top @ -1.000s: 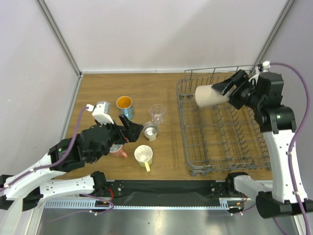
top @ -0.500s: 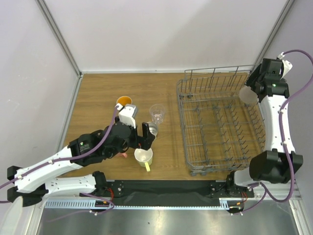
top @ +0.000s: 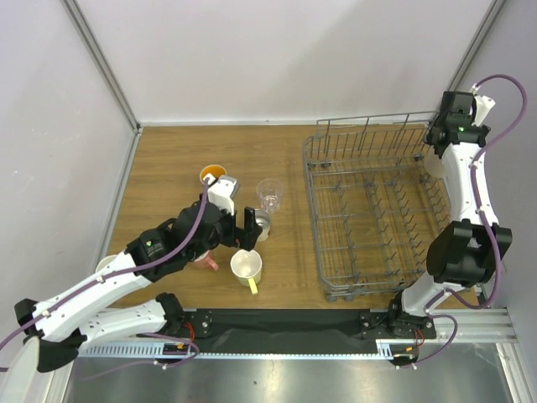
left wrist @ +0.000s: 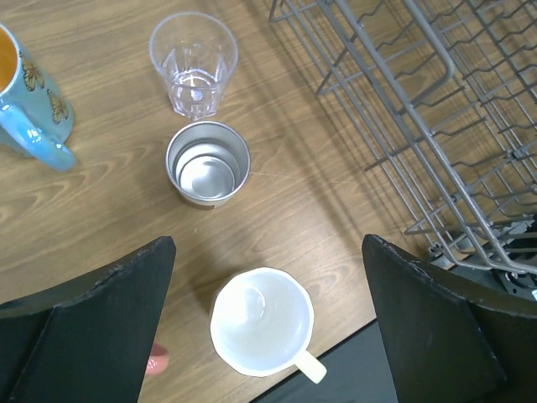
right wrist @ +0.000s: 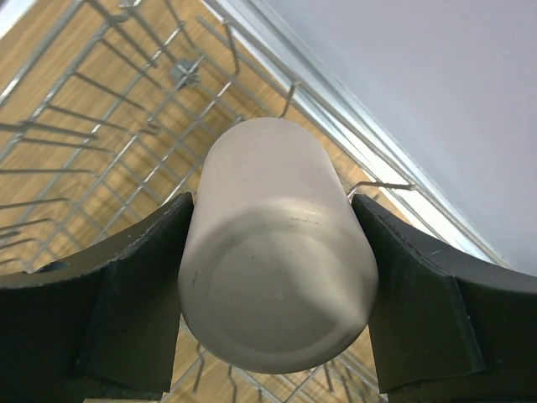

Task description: Load the cups into the dish rack

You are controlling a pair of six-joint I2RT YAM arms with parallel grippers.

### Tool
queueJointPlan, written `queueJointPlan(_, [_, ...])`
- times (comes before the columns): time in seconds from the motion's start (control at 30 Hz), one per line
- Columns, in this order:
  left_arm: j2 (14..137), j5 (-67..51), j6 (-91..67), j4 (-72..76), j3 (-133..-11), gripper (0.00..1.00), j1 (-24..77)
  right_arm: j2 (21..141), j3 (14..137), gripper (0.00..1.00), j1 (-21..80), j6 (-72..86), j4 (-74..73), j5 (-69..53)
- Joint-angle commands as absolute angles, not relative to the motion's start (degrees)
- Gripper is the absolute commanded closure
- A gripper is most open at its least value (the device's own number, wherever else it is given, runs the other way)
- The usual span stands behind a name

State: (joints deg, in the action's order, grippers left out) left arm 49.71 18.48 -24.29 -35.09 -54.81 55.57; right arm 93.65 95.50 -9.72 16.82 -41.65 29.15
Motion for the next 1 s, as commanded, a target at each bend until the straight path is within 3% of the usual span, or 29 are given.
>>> queueJointPlan(0.0, [48.78, 15.64, -20.83, -32.43, -55.72, 0.0, 54.41, 94.92, 98.35, 1.0, -10.46, 15.03, -39.03, 32.17])
queueJointPlan(0.73, [55.02, 14.5, -15.03, -37.79, -63.28, 0.0, 50.54, 100.98, 87.02, 1.0, -10.9, 21.53, -32.61, 29.27])
queueJointPlan(0.97, [56.69, 15.03, -15.47, -40.69, -66.88, 0.0, 50.36, 103.8, 86.92, 0.94, -12.74, 21.88, -31.73, 27.86])
